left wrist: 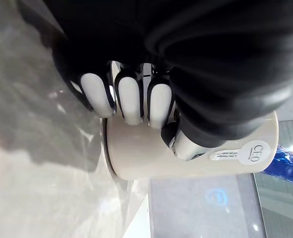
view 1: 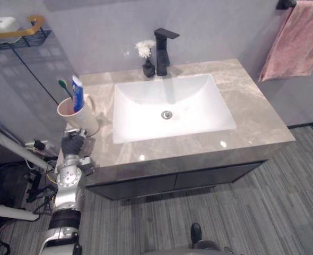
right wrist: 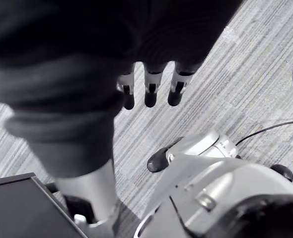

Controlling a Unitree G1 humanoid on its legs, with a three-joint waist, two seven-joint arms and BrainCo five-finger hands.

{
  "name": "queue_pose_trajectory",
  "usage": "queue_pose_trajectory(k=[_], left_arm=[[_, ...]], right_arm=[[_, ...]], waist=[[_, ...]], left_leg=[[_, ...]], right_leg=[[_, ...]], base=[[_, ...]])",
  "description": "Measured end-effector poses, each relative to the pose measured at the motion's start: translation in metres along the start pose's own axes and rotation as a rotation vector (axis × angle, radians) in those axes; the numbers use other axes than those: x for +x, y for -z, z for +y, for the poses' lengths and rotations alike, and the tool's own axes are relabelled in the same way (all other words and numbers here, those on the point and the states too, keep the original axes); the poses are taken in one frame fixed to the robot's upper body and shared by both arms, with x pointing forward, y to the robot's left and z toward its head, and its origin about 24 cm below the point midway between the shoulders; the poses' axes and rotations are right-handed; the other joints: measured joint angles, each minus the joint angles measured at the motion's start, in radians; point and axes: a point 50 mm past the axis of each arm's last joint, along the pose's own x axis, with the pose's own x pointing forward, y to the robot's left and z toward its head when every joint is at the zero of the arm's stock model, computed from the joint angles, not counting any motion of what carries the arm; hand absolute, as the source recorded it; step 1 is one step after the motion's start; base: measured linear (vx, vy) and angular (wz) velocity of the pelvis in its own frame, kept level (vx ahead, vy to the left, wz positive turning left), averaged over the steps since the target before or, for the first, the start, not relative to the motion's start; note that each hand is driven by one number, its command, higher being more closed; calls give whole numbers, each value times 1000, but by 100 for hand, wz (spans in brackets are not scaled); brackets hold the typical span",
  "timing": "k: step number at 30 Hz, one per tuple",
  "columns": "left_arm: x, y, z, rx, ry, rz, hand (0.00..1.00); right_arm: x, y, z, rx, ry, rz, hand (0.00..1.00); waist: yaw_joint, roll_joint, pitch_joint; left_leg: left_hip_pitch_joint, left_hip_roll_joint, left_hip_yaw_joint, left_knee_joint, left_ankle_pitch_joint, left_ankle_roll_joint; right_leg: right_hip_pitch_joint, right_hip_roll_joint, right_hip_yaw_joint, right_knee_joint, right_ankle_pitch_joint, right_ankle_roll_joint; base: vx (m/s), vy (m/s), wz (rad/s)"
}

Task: Organize washtable

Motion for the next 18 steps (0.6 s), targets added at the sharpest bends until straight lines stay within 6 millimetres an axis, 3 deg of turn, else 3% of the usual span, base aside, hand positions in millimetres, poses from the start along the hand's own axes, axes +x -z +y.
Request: queue_pose_trajectory(k=[14,18], left_arm=[[4,-3,4,7,-10,-6,100],[12,-9,2,5,-13,-21,100]], right_arm=[[-1,1,-6,33,21,-1,0],[-1,0,-5,25,19,-3,0]], waist=[[-1,2,6],[0,6,18]], left_leg=[[-5,6,9,0,-2,-3],[-15,6,11,1,-1,-3]], right_leg=[[-9,7,6,0,-1,-2],[-22,7,9,5,-1,-2]], base=[[0,0,0],[-7,-11,-2]])
